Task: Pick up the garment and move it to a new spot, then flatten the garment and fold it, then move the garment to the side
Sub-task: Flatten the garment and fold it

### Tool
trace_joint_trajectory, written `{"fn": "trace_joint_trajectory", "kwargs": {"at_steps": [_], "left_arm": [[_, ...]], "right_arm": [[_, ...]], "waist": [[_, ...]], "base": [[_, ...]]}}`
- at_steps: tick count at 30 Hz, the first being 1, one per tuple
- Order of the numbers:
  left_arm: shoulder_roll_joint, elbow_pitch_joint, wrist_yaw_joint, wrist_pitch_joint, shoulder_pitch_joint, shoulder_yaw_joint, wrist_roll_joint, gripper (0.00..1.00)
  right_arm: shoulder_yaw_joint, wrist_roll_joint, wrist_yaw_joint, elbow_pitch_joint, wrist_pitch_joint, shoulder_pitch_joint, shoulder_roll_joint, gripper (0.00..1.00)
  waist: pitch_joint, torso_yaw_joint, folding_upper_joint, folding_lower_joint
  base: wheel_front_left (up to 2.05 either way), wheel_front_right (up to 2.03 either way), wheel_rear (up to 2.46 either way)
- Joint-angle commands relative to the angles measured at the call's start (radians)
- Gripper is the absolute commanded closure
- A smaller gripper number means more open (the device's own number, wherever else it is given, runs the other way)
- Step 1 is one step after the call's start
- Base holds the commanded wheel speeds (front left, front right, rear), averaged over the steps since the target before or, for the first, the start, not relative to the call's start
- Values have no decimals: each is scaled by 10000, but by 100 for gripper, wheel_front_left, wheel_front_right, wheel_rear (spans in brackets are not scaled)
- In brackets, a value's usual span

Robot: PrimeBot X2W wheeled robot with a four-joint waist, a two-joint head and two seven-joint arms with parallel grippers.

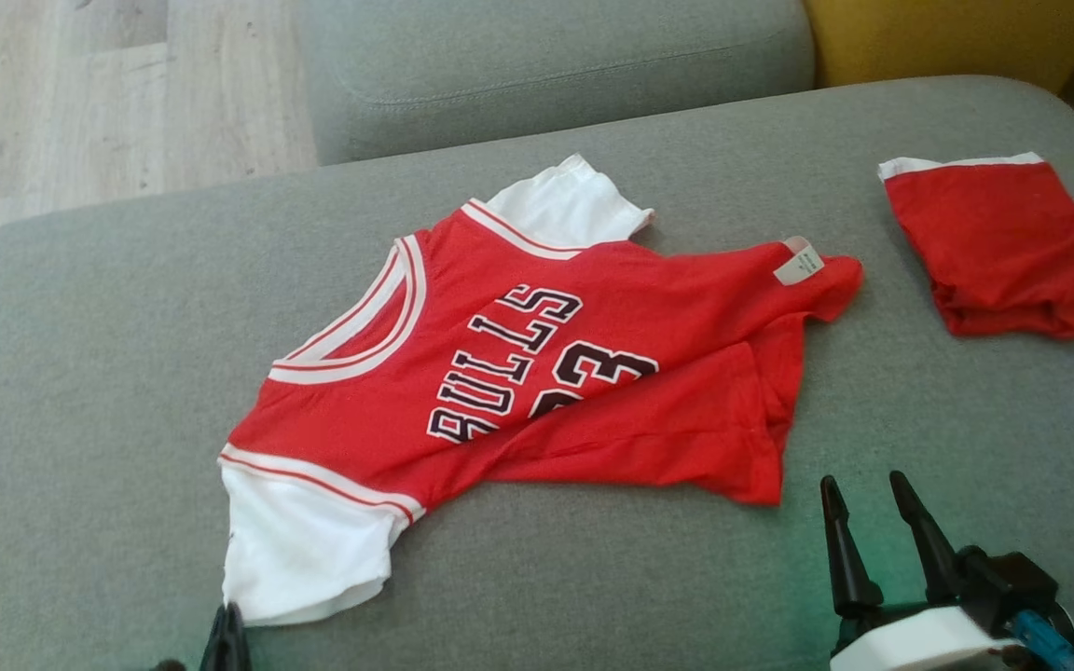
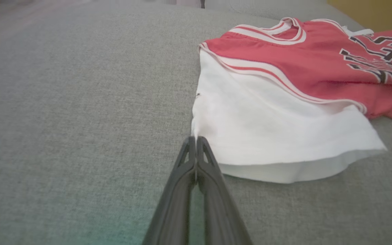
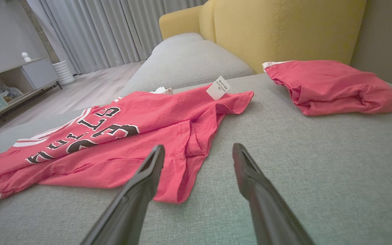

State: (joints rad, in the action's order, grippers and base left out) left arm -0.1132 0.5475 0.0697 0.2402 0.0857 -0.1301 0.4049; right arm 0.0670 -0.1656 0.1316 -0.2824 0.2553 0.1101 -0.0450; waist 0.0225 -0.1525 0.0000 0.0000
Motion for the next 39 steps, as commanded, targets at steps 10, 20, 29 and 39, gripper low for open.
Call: {"fn": "trace_joint_trajectory", "kwargs": {"at_steps": [10, 20, 29, 39], "left_arm": [[-452, -1647, -147, 199, -634, 514, -86, 100], [-1002, -2938, 43, 172, -933, 960, -145, 100], [-1056, -3228, 123, 60, -956, 899, -109, 100], [-924, -3276, 108, 49, -1031, 682, -48, 100]], "right_arm": [[174, 221, -9, 205, 65, -809, -52, 0], [1630, -1654, -9, -1939, 65, -2285, -363, 0], [2419, -2980, -9, -4034, -224, -3750, -835, 0], [2963, -3276, -9, -4845, -913, -4497, -1126, 0]], "waist": [[356, 434, 0, 0], [713, 651, 0, 0], [795, 774, 0, 0], [862, 924, 0, 0]], "base": [[0, 0, 0], [0, 0, 0], [0, 0, 0], [0, 0, 0]]}}
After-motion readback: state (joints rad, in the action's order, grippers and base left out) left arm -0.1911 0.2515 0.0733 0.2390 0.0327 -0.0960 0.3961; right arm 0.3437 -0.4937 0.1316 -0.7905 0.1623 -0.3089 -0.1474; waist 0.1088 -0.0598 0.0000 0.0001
